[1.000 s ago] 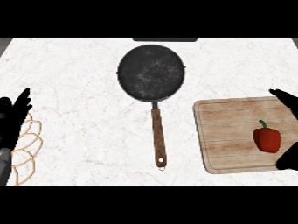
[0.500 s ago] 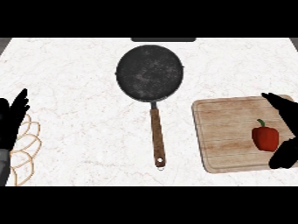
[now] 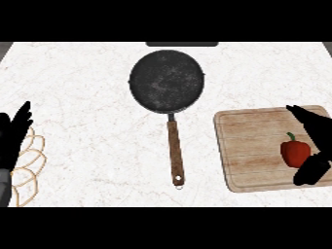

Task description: Pick the bell pepper from the cutting board and place it in the pan

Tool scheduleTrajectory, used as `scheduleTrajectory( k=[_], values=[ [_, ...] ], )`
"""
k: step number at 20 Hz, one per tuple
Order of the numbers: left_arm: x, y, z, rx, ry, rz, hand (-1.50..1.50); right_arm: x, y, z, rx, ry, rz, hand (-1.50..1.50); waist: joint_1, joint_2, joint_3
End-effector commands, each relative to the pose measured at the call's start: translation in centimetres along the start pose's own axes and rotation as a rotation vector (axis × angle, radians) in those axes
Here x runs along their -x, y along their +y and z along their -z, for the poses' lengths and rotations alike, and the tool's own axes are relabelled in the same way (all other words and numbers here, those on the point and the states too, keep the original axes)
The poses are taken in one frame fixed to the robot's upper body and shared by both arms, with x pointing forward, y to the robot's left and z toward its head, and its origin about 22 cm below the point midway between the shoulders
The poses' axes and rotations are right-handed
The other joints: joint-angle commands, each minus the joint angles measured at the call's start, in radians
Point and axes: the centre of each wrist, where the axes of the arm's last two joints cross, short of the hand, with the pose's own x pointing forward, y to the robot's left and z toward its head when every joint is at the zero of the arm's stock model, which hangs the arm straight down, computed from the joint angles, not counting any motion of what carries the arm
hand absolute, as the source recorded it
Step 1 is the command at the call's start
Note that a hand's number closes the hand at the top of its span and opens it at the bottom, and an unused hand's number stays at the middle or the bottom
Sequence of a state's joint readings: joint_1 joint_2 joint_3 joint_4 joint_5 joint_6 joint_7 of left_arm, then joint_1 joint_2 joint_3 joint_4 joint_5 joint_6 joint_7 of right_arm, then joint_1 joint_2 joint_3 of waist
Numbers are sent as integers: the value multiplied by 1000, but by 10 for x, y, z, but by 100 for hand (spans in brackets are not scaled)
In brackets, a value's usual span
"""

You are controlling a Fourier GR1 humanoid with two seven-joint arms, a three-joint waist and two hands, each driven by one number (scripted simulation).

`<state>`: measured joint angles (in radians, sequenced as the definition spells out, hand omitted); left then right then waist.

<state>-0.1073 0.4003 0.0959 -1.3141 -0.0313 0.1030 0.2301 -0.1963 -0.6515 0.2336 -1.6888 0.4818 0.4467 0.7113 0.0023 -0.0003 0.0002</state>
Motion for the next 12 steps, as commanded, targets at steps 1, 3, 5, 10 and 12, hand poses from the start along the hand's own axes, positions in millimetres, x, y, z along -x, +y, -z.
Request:
scheduleTrajectory(
  k=[1,3,5,10,12],
  values=[
    [7,3,9,3,-15,3,0,1,14,3,-10,2,3,-150,-4,0,0],
    [-12,6,17,0,15,-6,0,12,17,15,-3,17,0,-150,-4,1,0],
    [-3,1,-8,-11,-2,11,0,5,9,19,-2,10,10,-150,1,0,0],
    [-5,8,11,-6,7,2,0,6,21,13,-46,34,0,-150,-3,0,0],
    [-13,4,1,-5,-3,2,0,17,34,33,-47,40,-1,-150,0,0,0]
  ],
)
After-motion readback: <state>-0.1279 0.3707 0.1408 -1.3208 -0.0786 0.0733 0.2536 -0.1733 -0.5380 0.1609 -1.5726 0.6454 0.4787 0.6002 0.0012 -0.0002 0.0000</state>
